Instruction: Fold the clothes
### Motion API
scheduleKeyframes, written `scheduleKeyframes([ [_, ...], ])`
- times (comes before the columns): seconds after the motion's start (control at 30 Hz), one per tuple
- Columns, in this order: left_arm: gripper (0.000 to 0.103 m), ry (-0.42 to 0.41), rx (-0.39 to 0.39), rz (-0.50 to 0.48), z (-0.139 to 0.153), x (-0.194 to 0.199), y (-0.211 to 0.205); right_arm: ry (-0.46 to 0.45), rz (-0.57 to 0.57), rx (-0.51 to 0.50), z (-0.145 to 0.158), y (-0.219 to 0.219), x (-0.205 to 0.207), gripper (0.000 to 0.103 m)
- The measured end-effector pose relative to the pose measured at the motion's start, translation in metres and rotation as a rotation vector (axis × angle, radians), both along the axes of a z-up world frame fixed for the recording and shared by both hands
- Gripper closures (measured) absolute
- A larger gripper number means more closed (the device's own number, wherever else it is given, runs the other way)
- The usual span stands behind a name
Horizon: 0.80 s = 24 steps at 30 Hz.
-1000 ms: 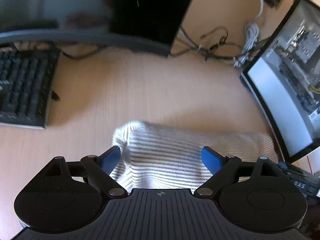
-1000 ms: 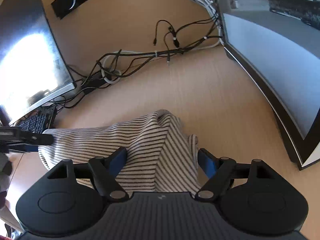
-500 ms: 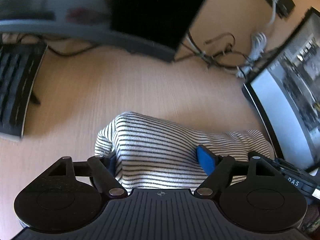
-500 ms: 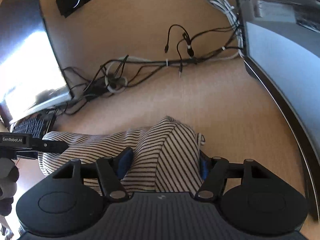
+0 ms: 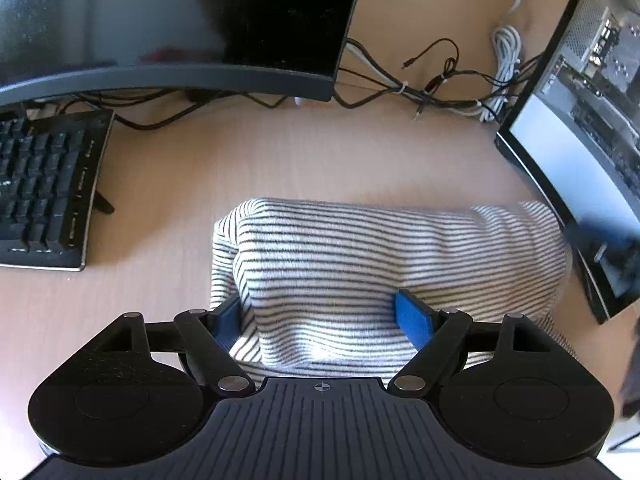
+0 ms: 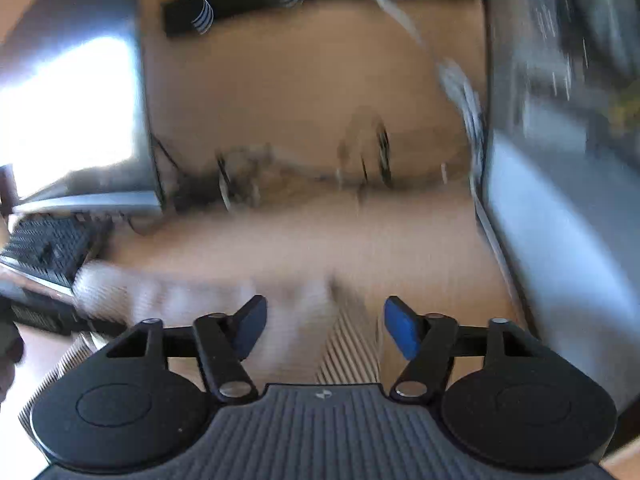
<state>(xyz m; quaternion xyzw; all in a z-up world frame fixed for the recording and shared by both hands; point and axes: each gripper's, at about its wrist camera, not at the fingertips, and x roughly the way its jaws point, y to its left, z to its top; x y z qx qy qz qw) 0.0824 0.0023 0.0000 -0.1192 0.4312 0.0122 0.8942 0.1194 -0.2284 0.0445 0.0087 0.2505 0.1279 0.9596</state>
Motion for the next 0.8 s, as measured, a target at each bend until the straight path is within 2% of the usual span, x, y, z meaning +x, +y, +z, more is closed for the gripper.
scheduleKeyframes([
  [0.1, 0.018, 0.005, 0.01, 0.0, -0.001, -0.002, 0.0, -0.005, 0.06, 0.031, 0.002, 0.016, 0.001, 0.047],
  [0.2, 0.018, 0.004, 0.012, 0.012, 0.0, -0.004, 0.001, 0.123, 0.08, 0.018, -0.031, 0.027, 0.01, 0.046],
  [0.27, 0.022, -0.022, 0.007, 0.029, 0.01, -0.007, 0.004, 0.154, 0.074, -0.008, -0.054, 0.028, 0.002, 0.046],
  [0.33, 0.023, -0.061, -0.003, 0.042, 0.022, -0.009, 0.007, 0.136, 0.094, -0.074, -0.058, 0.033, -0.01, 0.046],
  [0.43, 0.023, -0.148, -0.034, 0.04, 0.041, -0.009, 0.01, 0.153, 0.098, -0.05, -0.055, 0.025, -0.011, 0.046],
  [0.5, 0.023, -0.17, -0.052, 0.021, 0.044, -0.003, 0.009, 0.163, 0.098, -0.036, -0.052, 0.024, -0.008, 0.046],
  [0.63, 0.023, -0.105, -0.027, -0.026, 0.021, 0.009, -0.001, 0.175, 0.111, -0.026, -0.038, 0.021, -0.006, 0.045],
  [0.73, 0.021, -0.074, 0.004, -0.056, 0.011, 0.004, -0.009, 0.132, 0.091, 0.043, -0.015, 0.01, -0.001, 0.045],
  [0.8, 0.019, -0.063, 0.012, -0.073, 0.008, -0.001, -0.012, 0.096, 0.053, 0.043, -0.006, 0.004, 0.011, 0.042],
])
